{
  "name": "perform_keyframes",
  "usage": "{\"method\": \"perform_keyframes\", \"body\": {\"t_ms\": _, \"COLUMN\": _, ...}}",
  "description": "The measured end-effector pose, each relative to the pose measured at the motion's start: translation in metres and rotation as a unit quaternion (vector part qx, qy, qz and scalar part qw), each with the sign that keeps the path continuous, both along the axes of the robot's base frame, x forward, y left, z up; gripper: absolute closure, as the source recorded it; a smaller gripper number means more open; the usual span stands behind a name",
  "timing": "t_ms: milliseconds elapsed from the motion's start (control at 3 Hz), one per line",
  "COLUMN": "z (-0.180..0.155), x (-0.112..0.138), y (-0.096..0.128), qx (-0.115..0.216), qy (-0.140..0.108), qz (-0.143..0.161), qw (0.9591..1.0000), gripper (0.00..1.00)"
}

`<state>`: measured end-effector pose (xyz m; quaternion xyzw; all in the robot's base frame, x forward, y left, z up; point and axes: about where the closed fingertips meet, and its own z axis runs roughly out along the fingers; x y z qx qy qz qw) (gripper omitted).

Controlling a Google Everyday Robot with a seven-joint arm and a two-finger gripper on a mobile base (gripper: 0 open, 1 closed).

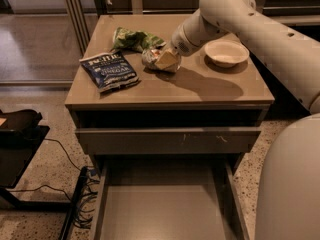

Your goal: Place 7up can into middle drawer

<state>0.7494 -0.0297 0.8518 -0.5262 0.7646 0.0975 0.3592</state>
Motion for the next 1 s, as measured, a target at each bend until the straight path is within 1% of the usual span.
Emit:
{"method": "perform_keyframes", "body": {"t_ms": 333, "z": 0.017, "x": -0.019, "y": -0.009, "qx": -0.024, "qy": 0.004, "qz": 0.009, "qw": 0.9997, "gripper": 1.00}}
{"method": "perform_keyframes", "body": {"t_ms": 667, "z": 0.037, "x": -0.044, "y": -0.019, "qx": -0.030, "qy": -0.002, "qz": 0.016, "qw": 0.9994, "gripper": 1.00}}
{"method": "perform_keyframes", "body": {"t_ms": 1000, "z": 0.053, "x": -0.078, "y": -0.034, "qx": -0.025, "qy": -0.009, "qz": 0.014, "qw": 0.9996, "gripper": 1.00}}
